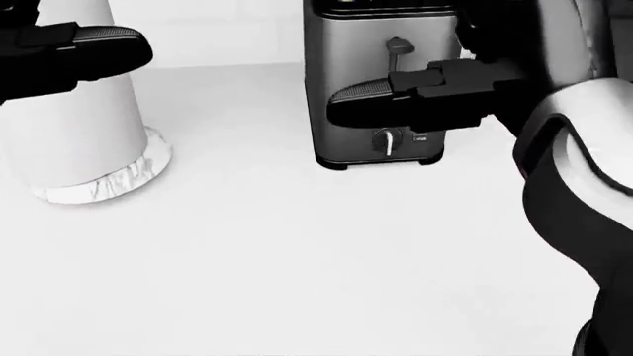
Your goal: Push down the lever of the toaster to turn it on.
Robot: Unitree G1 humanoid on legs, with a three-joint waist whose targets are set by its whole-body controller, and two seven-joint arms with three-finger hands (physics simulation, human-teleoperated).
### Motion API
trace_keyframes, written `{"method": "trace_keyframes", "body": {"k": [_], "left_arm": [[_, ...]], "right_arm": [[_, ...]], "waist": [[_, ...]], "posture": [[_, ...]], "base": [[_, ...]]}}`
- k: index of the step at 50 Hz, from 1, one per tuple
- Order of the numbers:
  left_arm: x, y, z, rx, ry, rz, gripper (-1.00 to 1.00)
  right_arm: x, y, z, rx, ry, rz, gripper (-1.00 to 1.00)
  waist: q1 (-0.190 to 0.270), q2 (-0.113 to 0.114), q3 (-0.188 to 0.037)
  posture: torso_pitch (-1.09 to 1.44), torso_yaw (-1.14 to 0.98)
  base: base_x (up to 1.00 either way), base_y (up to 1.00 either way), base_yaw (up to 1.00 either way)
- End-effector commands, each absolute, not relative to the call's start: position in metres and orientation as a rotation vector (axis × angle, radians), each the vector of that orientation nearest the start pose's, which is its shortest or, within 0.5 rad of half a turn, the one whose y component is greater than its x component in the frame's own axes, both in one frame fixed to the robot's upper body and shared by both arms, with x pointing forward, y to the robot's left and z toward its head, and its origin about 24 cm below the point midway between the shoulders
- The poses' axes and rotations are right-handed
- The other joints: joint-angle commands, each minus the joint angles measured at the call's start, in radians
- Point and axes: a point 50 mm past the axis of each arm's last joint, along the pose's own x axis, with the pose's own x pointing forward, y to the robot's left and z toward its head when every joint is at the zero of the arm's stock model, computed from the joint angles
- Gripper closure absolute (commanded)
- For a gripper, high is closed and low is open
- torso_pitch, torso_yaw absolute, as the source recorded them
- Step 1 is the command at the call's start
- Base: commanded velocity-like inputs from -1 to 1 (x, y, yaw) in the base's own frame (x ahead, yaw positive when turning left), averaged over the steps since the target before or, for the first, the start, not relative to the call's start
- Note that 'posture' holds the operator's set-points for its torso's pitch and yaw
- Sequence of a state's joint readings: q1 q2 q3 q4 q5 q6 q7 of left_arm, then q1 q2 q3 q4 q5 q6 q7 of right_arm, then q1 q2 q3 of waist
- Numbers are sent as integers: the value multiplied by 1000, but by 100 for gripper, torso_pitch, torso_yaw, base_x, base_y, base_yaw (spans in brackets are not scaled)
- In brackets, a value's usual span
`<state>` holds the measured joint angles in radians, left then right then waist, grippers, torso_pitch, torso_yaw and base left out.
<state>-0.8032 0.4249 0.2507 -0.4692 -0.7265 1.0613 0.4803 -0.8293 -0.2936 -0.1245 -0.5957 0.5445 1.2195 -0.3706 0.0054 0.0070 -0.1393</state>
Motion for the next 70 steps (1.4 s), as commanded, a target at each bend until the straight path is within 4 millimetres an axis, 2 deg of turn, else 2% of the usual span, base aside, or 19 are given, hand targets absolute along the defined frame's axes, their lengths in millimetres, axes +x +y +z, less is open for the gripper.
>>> {"method": "trace_keyframes", "body": {"k": [1, 5, 12, 16, 25, 30, 51, 70], "left_arm": [[285, 182, 307, -98, -282, 66, -100], [289, 183, 315, -96, -292, 72, -100], [293, 183, 325, -103, -298, 73, -100], [293, 183, 330, -100, -304, 73, -100], [292, 181, 340, -97, -330, 63, -100], [290, 181, 342, -96, -338, 66, -100], [290, 181, 348, -99, -348, 77, -100], [289, 182, 348, -102, -348, 80, -100]], "right_arm": [[280, -134, 297, -45, -248, 70, -100], [288, -129, 301, -61, -239, 76, -100], [291, -126, 312, -74, -246, 83, -100], [293, -127, 310, -80, -237, 82, -100], [295, -121, 312, -127, -214, 96, -100], [298, -120, 307, -136, -197, 98, -100], [290, -110, 283, -126, -160, 135, -100], [295, -105, 261, -141, -117, 148, -100]], "waist": [[0, 3, -15], [1, 4, -18], [3, 6, -22], [3, 7, -40], [4, 8, -94], [5, 9, -108], [8, 10, -114], [7, 14, -117]], "posture": [[-25, 0], [-25, 0], [-27, 0], [-31, 0], [-38, 0], [-38, 0], [-38, 0], [-38, 0]], "base": [[0, 0, 0], [0, 0, 0], [0, 0, 0], [0, 0, 0], [0, 0, 0], [0, 0, 0], [0, 0, 0], [0, 0, 0]]}}
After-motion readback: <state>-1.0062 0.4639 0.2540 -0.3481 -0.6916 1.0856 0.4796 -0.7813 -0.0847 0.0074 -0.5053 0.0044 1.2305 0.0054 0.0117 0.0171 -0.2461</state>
